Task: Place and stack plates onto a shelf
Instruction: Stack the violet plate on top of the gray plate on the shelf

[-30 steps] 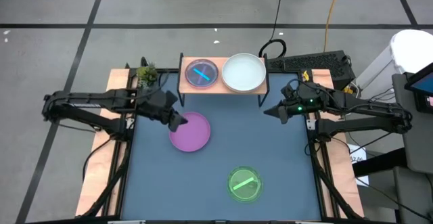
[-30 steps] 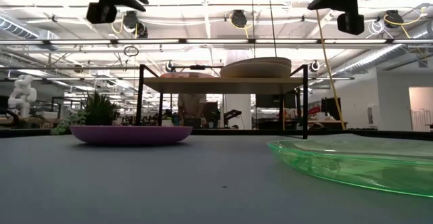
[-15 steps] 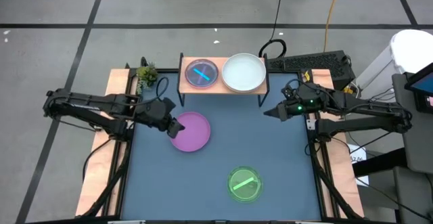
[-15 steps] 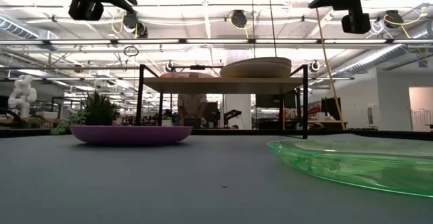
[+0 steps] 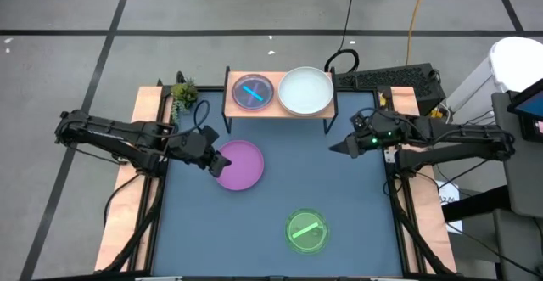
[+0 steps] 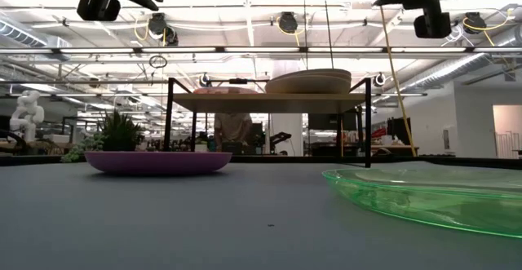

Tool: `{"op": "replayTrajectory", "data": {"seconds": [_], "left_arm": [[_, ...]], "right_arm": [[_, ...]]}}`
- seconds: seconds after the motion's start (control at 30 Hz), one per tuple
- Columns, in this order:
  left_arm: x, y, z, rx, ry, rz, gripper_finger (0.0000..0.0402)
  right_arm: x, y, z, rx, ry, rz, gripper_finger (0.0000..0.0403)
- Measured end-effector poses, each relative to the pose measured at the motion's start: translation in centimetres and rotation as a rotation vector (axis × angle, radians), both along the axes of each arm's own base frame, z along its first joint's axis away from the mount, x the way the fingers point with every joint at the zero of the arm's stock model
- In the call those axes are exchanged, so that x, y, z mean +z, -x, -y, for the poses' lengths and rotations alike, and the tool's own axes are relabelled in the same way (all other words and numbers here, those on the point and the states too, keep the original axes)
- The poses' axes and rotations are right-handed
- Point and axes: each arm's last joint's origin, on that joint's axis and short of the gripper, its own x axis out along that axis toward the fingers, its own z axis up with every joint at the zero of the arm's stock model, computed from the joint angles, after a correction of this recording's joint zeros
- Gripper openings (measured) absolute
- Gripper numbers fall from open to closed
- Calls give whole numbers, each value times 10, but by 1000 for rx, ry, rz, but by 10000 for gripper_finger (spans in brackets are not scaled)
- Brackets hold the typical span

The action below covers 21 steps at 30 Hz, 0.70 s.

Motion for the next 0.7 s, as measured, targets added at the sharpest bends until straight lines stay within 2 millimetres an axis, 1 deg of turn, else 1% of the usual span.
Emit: {"op": "replayTrajectory", "data": {"seconds": [0.13, 0.27, 0.4, 0.57, 0.7], "left_arm": [[0, 1, 5, -13, 15, 4, 63], [0, 2, 10, -43, 43, -1, 63], [0, 3, 14, -81, 32, -4, 63], [3, 7, 18, -233, -12, 10, 63], [8, 19, 15, -298, -51, 22, 63]], "right_arm": [[-4, -13, -2, 11, 21, -1, 0], [-7, -31, -2, 14, 14, 22, 0], [-10, -50, -1, -4, -12, 68, 0], [-18, -71, -4, -99, -27, 85, 0], [-27, -87, -12, -165, -61, 96, 1]]}}
